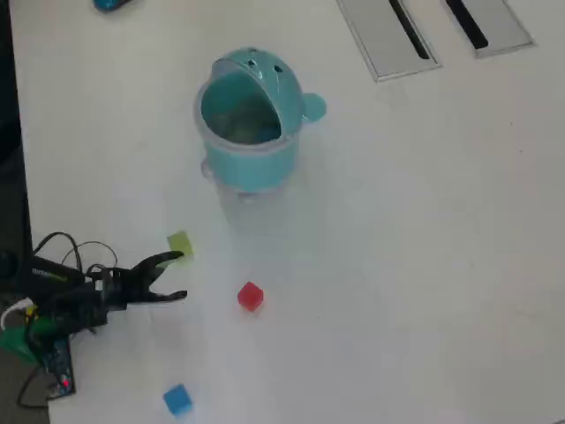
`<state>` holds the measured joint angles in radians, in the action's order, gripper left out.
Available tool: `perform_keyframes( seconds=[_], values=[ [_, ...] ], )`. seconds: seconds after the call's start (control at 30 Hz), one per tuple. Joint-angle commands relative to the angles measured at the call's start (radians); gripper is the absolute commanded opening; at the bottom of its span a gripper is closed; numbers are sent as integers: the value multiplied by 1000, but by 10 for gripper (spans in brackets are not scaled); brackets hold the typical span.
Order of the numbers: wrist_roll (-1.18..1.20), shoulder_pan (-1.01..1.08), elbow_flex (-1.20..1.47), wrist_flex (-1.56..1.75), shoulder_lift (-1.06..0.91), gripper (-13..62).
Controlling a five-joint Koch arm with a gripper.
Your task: Grasp RGB lego blocks and put them in the bin one by one.
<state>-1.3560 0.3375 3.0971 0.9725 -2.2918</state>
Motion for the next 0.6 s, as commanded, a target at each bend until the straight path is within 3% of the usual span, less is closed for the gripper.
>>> perform_keyframes(
  seconds=[0.0,0.3,0.57],
  values=[
    [-54,17,57,146,-60,350],
    [-67,26,26,60,-60,322],
    [-259,-60,-52,-117,-61,323]
  ],
)
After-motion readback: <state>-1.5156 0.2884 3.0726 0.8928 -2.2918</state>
